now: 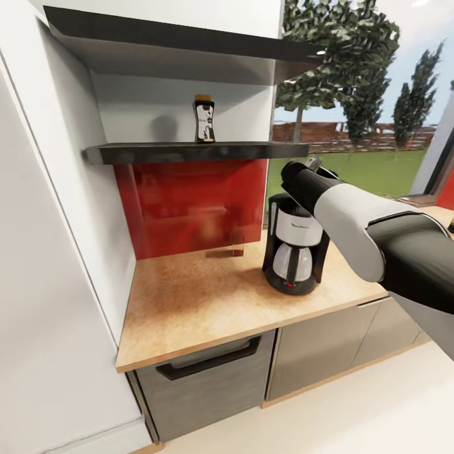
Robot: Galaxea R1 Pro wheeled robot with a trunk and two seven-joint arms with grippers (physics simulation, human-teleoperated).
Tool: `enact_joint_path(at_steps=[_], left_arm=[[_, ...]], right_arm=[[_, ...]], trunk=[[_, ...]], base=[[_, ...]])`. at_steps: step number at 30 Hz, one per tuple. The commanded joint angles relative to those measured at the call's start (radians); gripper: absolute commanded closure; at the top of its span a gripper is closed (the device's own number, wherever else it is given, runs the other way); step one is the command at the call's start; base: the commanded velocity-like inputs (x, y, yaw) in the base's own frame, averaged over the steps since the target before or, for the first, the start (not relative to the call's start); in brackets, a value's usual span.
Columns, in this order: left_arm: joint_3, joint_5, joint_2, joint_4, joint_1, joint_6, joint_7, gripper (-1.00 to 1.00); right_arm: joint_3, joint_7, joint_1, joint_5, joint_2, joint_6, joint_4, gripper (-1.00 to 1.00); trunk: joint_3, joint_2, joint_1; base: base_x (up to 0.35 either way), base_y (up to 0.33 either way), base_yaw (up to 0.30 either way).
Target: Set up a coffee station on the kitchen countertop: keep the coffee maker on the countertop, move the bottle of coffee from the kitchen shelf to the counter next to the coffee maker, place a paper coffee filter on top of the coffee maker, put the saucer next to the coffee maker with the coffee cup on the saucer, and place the electric kettle next to the coffee maker.
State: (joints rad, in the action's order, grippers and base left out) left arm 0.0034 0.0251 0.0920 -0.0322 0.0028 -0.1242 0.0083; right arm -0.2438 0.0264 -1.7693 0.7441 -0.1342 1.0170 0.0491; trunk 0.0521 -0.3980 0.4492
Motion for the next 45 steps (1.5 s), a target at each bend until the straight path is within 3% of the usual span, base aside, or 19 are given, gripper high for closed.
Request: enact_joint_path(at_steps=[1, 45], left_arm=[[0.000, 0.003, 0.000, -0.002, 0.000, -0.001, 0.001, -1.00], [0.003, 0.003, 0.000, -0.002, 0.000, 0.004, 0.001, -1.00]], right_arm=[[-0.008, 0.003, -0.001, -0.010, 0.001, 0.003, -0.001, 1.00], [-0.008, 0.004, -0.002, -0.003, 0.009, 0.008, 0.014, 1.00]], trunk=[[0.002, -0.002, 0.001], [0.003, -0.002, 0.001]], base=[[0.078, 0.000, 0.000], [0.031, 0.000, -0.002]])
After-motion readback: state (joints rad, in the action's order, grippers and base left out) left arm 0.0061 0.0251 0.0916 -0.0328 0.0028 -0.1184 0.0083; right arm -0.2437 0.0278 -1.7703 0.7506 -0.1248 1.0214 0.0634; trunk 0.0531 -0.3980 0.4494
